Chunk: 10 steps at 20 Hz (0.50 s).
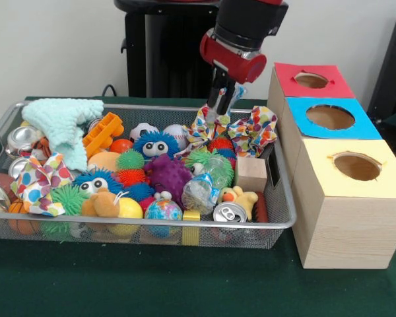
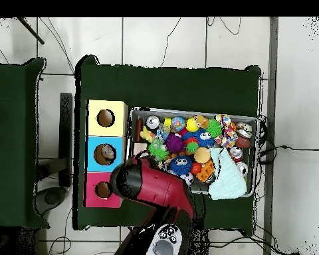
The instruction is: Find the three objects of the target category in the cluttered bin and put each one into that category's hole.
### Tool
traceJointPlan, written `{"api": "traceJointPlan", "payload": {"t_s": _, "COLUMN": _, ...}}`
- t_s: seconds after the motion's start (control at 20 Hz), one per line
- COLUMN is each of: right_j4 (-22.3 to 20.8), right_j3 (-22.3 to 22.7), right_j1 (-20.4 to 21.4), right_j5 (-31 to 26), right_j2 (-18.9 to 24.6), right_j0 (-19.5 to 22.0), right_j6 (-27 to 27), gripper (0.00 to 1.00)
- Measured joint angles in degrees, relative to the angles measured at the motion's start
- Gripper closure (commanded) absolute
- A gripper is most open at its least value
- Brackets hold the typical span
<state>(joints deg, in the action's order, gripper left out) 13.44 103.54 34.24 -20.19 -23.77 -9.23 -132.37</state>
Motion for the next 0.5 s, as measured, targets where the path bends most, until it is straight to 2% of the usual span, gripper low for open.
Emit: {"api": "traceJointPlan", "payload": {"t_s": 0.5, "right_j4": -0.05, "right_j3": -0.65, "right_j1": 1.30, "right_j5": -2.34, "right_j2": -1.38, "right_j0": -3.28, "right_j6": 0.00, "gripper": 1.00}}
